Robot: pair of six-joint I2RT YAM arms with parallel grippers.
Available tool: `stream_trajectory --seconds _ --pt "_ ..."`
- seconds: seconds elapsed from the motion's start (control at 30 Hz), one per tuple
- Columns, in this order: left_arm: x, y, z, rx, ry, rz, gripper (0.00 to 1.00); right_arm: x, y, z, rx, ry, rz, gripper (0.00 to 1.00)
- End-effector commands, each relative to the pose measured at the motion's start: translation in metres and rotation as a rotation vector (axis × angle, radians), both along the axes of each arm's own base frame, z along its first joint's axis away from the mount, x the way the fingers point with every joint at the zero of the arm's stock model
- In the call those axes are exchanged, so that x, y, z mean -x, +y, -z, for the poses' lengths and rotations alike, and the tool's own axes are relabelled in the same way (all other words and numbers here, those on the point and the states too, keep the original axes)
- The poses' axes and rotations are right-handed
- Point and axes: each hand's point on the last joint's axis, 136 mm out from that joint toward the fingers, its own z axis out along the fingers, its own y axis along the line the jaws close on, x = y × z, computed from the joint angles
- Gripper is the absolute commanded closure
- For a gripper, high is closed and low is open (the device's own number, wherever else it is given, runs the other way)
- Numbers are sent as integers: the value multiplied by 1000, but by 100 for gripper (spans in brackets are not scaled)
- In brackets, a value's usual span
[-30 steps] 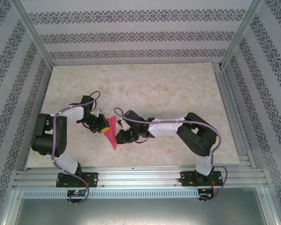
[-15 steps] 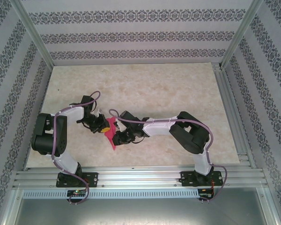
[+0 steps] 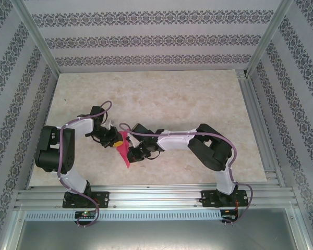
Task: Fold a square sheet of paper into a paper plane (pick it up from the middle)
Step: Fold the wing for the fifth time at the center of the table.
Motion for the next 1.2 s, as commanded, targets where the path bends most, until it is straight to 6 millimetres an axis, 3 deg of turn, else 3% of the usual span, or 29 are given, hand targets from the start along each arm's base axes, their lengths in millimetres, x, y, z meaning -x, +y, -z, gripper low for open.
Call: stream_trajectory --seconds 0.0,0.3,0.43,0.67,0.83,0.93,1.17 --pt "-13 -8 -11 83 -42 -27 81 -2 -10 -7 63 -60 -78 100" --pt "-30 -23 -21 147 -68 -33 75 -19 -47 -8 227 -119 -213 99" --pt "-34 -27 -16 148 -55 -36 76 -32 -56 -10 285 -156 -241 100" --pt "-46 -33 -17 164 -75 -25 75 -49 -70 4 464 -252 -283 99" --pt "-59 -36 -22 180 -95 -18 74 -60 -74 6 568 -327 -297 99" --pt "-63 -38 -16 182 -84 -13 74 -66 -72 5 605 -390 -287 95" --pt "-69 -41 -2 199 -57 -20 75 -73 -76 13 745 -522 -276 98"
